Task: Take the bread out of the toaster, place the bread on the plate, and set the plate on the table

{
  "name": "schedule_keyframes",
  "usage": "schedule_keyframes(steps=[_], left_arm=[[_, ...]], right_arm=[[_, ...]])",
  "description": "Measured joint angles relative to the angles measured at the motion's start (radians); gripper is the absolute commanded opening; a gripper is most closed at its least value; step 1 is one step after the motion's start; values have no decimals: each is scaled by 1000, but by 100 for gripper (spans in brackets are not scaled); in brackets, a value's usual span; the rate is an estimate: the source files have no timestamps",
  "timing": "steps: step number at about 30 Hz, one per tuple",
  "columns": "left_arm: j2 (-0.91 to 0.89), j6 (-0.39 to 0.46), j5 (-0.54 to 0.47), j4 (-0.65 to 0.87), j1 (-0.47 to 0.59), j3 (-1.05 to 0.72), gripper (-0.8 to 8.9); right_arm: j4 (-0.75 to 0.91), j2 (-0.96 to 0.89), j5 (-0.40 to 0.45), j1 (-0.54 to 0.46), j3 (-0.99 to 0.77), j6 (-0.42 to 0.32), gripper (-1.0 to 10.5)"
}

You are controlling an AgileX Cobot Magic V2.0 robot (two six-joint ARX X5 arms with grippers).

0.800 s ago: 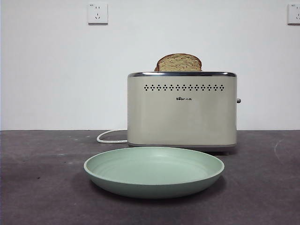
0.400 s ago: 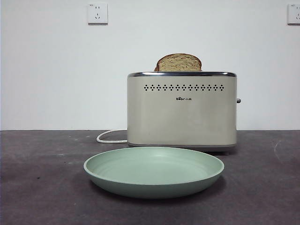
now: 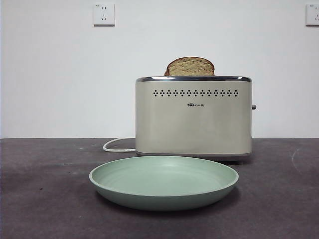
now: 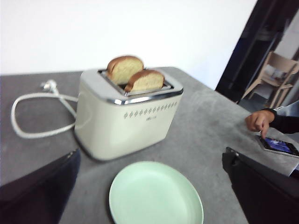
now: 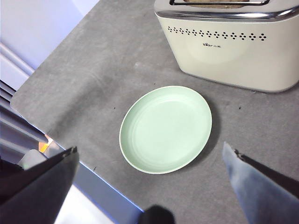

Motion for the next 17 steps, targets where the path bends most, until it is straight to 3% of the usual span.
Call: schedule_keyframes(steps=[10,13,17], left_arm=[[282,0,6,397,-151,0,597],[378,4,-43,507,-222,6,597],[522,60,-132,537,-319,91,596]], right_arm=[[-1,30,0,0,0,0,603],[-1,36,0,0,0,0,603],[-1,37,0,0,0,0,603]])
